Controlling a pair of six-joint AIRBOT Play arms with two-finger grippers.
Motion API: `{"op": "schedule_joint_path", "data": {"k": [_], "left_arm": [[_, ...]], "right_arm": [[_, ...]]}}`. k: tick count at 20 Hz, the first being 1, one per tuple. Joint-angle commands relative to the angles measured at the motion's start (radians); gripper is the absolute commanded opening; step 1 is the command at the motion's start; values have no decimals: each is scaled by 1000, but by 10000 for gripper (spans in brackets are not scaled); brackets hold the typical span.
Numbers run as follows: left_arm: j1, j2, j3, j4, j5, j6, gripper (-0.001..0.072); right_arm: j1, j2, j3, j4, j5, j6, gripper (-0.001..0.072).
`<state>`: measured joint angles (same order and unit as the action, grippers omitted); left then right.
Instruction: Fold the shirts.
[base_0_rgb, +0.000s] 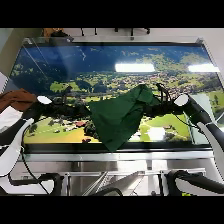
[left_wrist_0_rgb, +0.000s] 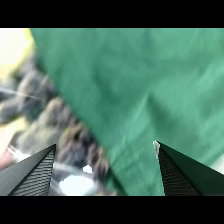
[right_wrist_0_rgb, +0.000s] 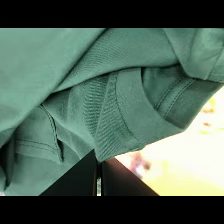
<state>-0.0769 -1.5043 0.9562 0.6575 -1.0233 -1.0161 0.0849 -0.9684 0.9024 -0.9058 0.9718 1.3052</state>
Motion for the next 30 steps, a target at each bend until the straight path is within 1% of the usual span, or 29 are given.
{"op": "schedule_joint_path", "data": {"k": [1, 3, 4, 5, 6, 7, 9, 12, 15, 18, 20, 22, 24, 26, 28, 30], "left_arm": [[-113, -46, 13, -29, 133, 3, 711], [-146, -116, 62, -28, 91, 3, 710], [-149, -149, 88, -23, 64, 3, 688], [-145, -177, 118, -20, 34, 3, 481], [-134, -197, 143, -21, 4, 4, 223], [-118, -206, 169, -21, -21, 9, 17], [-66, -193, 227, -20, -56, -2, 13], [40, -116, 356, -21, -148, -36, 12], [132, 18, 545, -21, -215, -60, 12], [190, 145, 723, -26, -233, -106, 12], [209, 223, 819, -29, -230, -107, 13], [234, 285, 906, -13, -216, -98, 13], [261, 327, 959, -11, -227, -112, 13], [264, 359, 968, -12, -263, -116, 13], [230, 360, 968, -5, -311, -120, 13], [174, 331, 968, 6, -359, -137, 13]], "right_arm": [[0, -3, 1, -7, 5, 1, 20], [0, -3, 1, -7, 6, 1, 20], [0, -3, 1, -8, 5, 1, 20], [0, -3, 1, -8, 6, 0, 20], [-2, -3, 1, -7, 5, -11, 20], [-2, -2, 1, -8, 6, -19, 20], [-18, 7, 5, -18, 11, -19, 20], [-134, 43, 116, -8, 101, -38, 19], [-266, 96, 362, 131, 161, -133, 19], [-366, 105, 657, 244, 207, -158, 19], [-385, 103, 810, 318, 203, -197, 18], [-389, 98, 947, 286, 187, -200, 18], [-388, 99, 1003, 285, 190, -179, 18], [-386, 98, 1002, 349, 233, -180, 18], [-372, 68, 1001, 406, 306, -179, 19], [-334, 37, 982, 406, 356, -161, 19]]}}
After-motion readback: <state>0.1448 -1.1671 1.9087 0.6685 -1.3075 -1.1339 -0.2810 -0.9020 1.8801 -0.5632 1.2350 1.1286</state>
